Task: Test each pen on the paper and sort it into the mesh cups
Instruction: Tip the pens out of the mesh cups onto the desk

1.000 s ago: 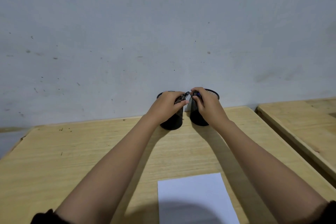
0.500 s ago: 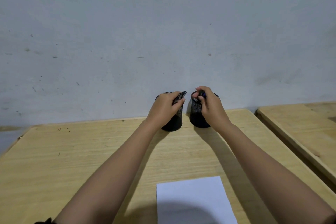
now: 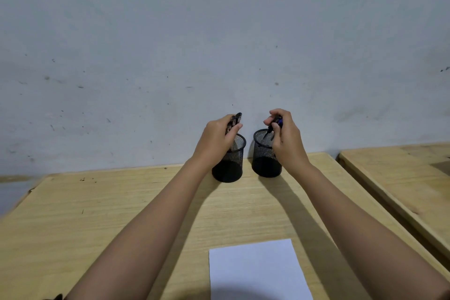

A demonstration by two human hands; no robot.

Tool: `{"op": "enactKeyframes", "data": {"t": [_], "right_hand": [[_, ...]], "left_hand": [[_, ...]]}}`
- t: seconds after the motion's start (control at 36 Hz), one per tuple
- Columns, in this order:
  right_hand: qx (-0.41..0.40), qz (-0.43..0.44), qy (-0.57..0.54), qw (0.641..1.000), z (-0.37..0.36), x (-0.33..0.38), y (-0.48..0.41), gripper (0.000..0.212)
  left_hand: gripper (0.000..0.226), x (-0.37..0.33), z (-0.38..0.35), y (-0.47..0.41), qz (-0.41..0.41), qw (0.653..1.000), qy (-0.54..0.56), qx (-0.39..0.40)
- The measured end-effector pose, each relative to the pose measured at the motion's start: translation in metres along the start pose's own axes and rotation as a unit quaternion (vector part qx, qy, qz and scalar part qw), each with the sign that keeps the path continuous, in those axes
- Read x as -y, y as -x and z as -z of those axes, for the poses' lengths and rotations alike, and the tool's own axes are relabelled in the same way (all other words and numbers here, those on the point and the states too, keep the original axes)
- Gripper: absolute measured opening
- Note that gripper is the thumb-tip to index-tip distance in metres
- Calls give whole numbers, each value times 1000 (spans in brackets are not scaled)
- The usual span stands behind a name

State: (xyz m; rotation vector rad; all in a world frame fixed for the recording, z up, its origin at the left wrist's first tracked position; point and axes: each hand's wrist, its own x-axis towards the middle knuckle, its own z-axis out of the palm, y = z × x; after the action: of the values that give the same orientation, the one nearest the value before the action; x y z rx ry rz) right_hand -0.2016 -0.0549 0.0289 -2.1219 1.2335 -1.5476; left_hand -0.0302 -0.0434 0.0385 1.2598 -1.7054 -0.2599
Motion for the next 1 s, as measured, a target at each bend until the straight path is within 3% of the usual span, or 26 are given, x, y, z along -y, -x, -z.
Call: {"op": "enactKeyframes", "data": {"t": [0.39, 0.53, 0.69, 0.83, 1.0], "right_hand": [[0, 63, -1, 998, 35, 75, 17, 31], [48, 55, 7, 997, 41, 83, 49, 32], [172, 30, 72, 982, 39, 66, 88, 29], [228, 2, 104, 968, 28, 44, 104, 37], [280, -37, 105, 954, 9, 30, 102, 35]], "left_hand": [[23, -60, 60, 32, -88, 994, 14, -57], [25, -60, 70, 69, -117, 993, -26, 5], [22, -32, 66, 103, -99, 978, -131, 128], [27, -8, 53, 119, -73, 969, -126, 199], [23, 19, 35, 117, -24, 971, -90, 221]]}}
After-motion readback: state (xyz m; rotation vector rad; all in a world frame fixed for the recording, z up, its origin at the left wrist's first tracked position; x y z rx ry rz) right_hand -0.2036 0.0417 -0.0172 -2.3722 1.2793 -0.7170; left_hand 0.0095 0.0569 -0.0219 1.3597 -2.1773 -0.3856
